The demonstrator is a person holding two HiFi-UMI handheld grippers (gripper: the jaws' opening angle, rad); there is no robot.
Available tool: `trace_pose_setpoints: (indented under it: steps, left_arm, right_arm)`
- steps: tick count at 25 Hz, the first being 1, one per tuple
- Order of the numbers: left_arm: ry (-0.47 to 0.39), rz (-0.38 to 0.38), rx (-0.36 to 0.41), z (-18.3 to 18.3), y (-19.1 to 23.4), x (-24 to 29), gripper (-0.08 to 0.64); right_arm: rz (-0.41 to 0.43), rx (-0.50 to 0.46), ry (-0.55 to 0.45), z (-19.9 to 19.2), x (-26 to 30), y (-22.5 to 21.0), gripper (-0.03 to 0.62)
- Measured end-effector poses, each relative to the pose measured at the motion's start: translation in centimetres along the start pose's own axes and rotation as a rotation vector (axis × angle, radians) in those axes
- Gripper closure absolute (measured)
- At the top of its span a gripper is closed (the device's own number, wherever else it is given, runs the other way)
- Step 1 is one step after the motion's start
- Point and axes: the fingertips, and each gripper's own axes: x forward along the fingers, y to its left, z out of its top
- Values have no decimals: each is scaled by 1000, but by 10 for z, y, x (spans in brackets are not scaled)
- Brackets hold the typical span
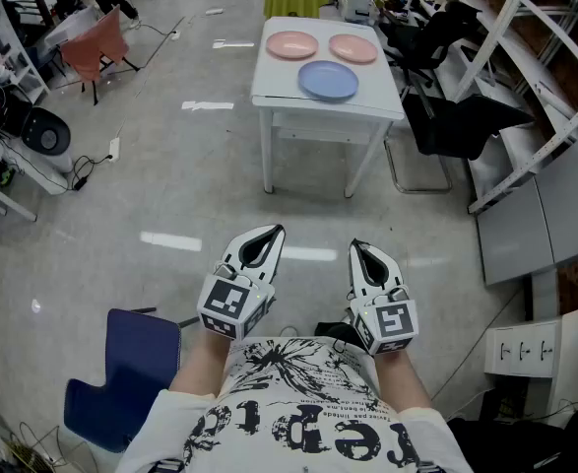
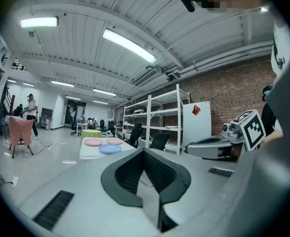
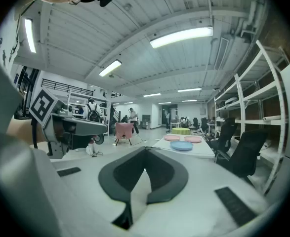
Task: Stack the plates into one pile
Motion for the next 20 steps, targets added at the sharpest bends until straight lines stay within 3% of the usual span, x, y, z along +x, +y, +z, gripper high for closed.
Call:
trace_pose_setpoints:
  steps: [10, 16, 20]
  left_arm:
    - [18, -4, -23, -6, 15, 11, 555]
    - [26, -1, -35, -12, 19, 20, 555]
    - [25, 9, -35, -12, 23, 26, 555]
  right_arm:
    - [-20, 4, 20, -5, 16, -5, 589]
    - [-103, -7, -35, 6, 19, -23, 588]
    - [-92, 1, -32, 7, 30, -30, 588]
